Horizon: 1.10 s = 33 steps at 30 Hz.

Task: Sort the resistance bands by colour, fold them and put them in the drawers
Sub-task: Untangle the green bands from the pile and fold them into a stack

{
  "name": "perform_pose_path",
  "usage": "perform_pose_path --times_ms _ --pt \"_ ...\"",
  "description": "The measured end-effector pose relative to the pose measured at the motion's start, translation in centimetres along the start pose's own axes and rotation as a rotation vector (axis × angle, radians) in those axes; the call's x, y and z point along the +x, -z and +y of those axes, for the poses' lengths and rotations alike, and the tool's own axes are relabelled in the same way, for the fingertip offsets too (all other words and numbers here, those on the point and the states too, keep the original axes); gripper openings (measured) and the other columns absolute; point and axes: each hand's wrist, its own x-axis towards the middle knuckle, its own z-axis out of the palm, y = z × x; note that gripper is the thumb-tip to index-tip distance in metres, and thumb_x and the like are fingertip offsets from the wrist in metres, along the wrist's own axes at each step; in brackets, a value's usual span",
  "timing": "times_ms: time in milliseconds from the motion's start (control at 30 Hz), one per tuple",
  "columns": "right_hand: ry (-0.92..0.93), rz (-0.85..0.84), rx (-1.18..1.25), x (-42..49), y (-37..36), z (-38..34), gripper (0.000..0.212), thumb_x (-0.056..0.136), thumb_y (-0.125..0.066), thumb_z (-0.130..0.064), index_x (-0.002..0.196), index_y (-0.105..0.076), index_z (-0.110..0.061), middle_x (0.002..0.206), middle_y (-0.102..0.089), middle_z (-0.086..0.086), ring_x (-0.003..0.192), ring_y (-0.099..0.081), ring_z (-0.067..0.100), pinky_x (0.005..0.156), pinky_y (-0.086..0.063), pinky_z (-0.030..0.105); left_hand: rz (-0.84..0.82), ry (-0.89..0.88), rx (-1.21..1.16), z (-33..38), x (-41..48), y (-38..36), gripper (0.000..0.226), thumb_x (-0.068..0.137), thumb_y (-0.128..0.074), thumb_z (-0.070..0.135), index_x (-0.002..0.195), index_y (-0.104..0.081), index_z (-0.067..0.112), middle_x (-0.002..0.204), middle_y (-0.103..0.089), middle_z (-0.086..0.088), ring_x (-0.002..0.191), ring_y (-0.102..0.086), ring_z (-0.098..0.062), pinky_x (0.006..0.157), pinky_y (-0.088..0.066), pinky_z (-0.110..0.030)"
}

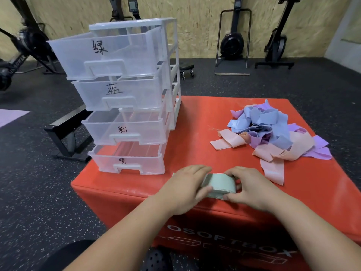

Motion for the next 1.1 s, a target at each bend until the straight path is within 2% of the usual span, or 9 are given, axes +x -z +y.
perform_pose_path --times_ms 33,100,267,400,600,800,900,1000,1100 --pt "-0.005 0.001 0.007 0.0 0.1 0.0 0.059 0.063 -0.085 -0.049 0.118 -0.069 -0.035 0.106 -0.065 -0.02 0.098 -0.066 0.004 0.085 -0.06 0.03 -0.051 -0.022 0.027 -0.1 0.0 -0.4 0.068 0.101 -0.056 0.057 0.158 -0.04 0.023 0.156 -0.049 0.002 0.142 -0.045 -0.019 0.118 -0.038 -0.041" --pt "-0.008 0.001 0.015 0.0 0.3 -0.2 0.059 0.063 -0.089 -0.044 0.118 -0.071 -0.033 0.107 -0.066 -0.019 0.097 -0.066 0.003 0.084 -0.06 0.028 -0.092 -0.04 0.023 -0.7 0.2 -0.7 0.074 0.095 -0.068 0.057 0.156 -0.041 0.027 0.147 -0.053 0.005 0.132 -0.05 -0.019 0.11 -0.043 -0.041" --pt "0.016 0.003 -0.118 -0.2 0.7 -0.5 0.063 0.064 -0.085 -0.058 0.121 -0.068 -0.036 0.108 -0.061 -0.021 0.099 -0.059 0.002 0.09 -0.051 0.028 -0.068 0.019 -0.167 -2.3 1.5 0.9 0.071 0.073 -0.091 0.053 0.136 -0.065 0.031 0.116 -0.068 0.013 0.102 -0.062 -0.007 0.09 -0.053 -0.036" --pt "-0.013 -0.029 -0.139 -0.2 0.9 -0.7 0.06 0.068 -0.084 -0.059 0.122 -0.069 -0.037 0.104 -0.06 -0.021 0.094 -0.058 0.002 0.087 -0.05 0.028 -0.07 -0.002 -0.132 -2.0 1.6 1.0 0.078 0.074 -0.081 0.071 0.14 -0.058 0.036 0.12 -0.065 0.015 0.106 -0.062 -0.008 0.091 -0.055 -0.037" --pt "-0.071 -0.088 -0.146 0.1 1.4 -1.2 0.06 0.068 -0.086 -0.061 0.121 -0.066 -0.04 0.102 -0.058 -0.019 0.093 -0.059 0.001 0.086 -0.05 0.025 -0.041 0.004 -0.176 -2.4 2.0 1.2 0.064 0.078 -0.084 0.059 0.134 -0.067 0.035 0.112 -0.068 0.013 0.098 -0.063 -0.01 0.085 -0.054 -0.04" --pt "-0.259 -0.214 0.026 -0.1 2.9 -2.1 0.072 0.077 -0.075 -0.071 0.141 -0.046 -0.054 0.115 -0.057 -0.011 0.091 -0.068 0.005 0.094 -0.056 0.03 -0.051 -0.035 -0.153 -2.9 2.0 1.3 0.067 0.074 -0.085 0.064 0.132 -0.065 0.035 0.113 -0.069 0.015 0.103 -0.062 -0.008 0.088 -0.054 -0.038" --pt "-0.397 -0.18 0.103 0.0 2.6 -2.0 0.07 0.086 -0.062 -0.073 0.147 -0.046 -0.042 0.104 -0.072 -0.006 0.077 -0.074 0.012 0.083 -0.063 0.039 -0.048 -0.02 -0.163 -3.1 1.8 1.4 0.065 0.073 -0.087 0.061 0.13 -0.065 0.036 0.112 -0.071 0.015 0.099 -0.063 -0.007 0.084 -0.055 -0.038" --pt "-0.481 -0.13 0.109 0.0 1.4 -2.6 0.064 0.09 -0.069 -0.059 0.144 -0.05 -0.031 0.086 -0.075 0.001 0.059 -0.068 0.004 0.072 -0.06 0.034 -0.049 -0.01 -0.176 -3.2 1.7 1.4 0.065 0.072 -0.089 0.06 0.127 -0.065 0.036 0.113 -0.072 0.015 0.098 -0.064 -0.008 0.083 -0.055 -0.039" --pt "-0.535 -0.036 0.106 0.2 0.1 -3.4 0.063 0.085 -0.074 -0.055 0.138 -0.052 -0.028 0.09 -0.07 -0.001 0.058 -0.067 0.011 0.07 -0.056 0.032 -0.042 0.0 -0.187 -3.2 1.5 1.4 0.066 0.071 -0.09 0.059 0.127 -0.064 0.036 0.111 -0.073 0.014 0.097 -0.065 -0.009 0.082 -0.055 -0.038"
